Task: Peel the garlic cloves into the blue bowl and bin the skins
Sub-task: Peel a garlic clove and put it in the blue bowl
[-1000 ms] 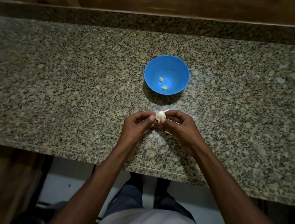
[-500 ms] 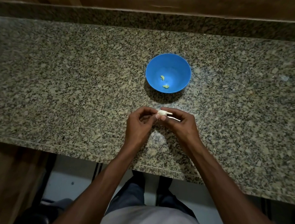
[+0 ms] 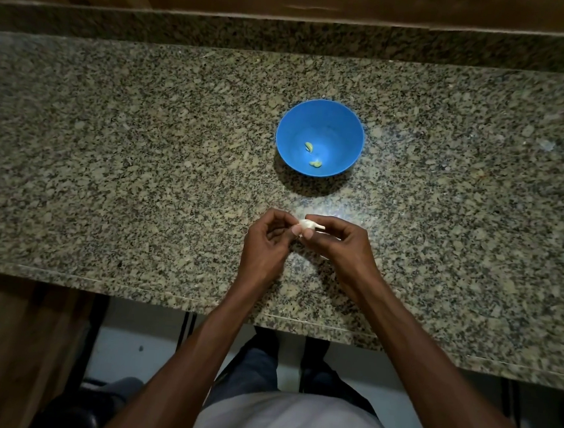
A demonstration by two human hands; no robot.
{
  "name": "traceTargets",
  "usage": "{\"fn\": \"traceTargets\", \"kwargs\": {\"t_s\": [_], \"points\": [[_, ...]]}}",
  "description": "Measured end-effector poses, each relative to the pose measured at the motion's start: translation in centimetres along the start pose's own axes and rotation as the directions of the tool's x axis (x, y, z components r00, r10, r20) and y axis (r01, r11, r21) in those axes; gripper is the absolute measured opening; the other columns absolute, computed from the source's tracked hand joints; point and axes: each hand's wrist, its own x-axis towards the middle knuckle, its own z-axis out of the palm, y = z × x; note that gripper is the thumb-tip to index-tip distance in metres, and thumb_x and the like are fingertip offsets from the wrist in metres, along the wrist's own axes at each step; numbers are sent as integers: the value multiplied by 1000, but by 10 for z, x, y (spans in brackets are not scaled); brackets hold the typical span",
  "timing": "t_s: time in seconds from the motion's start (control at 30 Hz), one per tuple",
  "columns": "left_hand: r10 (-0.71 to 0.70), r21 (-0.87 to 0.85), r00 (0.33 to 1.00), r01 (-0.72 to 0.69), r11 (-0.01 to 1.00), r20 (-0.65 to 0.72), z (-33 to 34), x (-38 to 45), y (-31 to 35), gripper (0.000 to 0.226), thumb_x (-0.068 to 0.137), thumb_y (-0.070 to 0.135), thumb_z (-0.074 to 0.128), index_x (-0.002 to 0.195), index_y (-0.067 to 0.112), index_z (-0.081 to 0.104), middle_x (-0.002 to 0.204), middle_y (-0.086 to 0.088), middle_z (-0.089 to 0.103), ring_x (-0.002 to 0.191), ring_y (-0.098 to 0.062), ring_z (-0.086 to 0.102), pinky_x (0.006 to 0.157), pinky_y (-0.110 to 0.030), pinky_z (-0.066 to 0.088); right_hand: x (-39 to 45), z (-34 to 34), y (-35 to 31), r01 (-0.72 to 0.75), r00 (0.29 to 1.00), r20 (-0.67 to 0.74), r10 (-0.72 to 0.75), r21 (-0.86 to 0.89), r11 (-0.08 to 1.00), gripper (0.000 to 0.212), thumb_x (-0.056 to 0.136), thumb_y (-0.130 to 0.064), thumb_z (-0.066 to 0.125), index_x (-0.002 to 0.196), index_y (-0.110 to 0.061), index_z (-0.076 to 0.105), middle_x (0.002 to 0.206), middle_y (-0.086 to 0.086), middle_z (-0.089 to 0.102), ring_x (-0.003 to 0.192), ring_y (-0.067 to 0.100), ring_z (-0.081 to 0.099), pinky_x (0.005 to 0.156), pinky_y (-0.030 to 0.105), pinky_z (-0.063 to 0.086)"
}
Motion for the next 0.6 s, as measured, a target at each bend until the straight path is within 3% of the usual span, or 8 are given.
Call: {"fn": "traceTargets", "kwargs": {"t_s": [0.1,0.2,0.33,0.47,0.6], "points": [[-20,3,999,20,1000,38,-5,0,-1,18,93,8,77,110,10,71,103,-7,74,95,-11,70,86,-26,59,1,-6,4,-10,1000,28,11,-38,999,39,80,-6,87,118,-4,76,109,9,81,105,25,77,90,32,62],[7,42,997,-10,999,78,-7,-4,0,14,95,11,75,109,11,76,106,0,77,103,-10,72,89,-27,59,1,-10,4,41,998,52,-35,-127,991,34,83,-4,85,116,-7,77,110,2,81,105,17,77,86,26,61],[-11,61,1000,10,998,23,-8,-4,0,9,97,15,74,104,12,78,98,2,80,96,-11,75,81,-23,59,2,-13,4,98,992,95,-81,-185,978,29,87,3,80,115,-6,76,115,2,79,107,17,76,87,26,61],[-38,70,996,33,997,74,-14,-1,1,10,95,12,76,104,10,78,99,0,80,97,-15,76,85,-30,62,3,-16,4,119,987,130,-90,-230,966,29,88,4,79,115,-7,77,117,0,79,108,16,76,91,29,62],[-40,87,996,33,996,78,-16,-1,3,14,89,17,83,100,10,79,96,-2,80,93,-17,77,86,-35,64,4,-15,3,146,986,126,-113,-292,945,31,84,5,82,113,-5,79,112,2,80,101,15,77,86,26,62]]}}
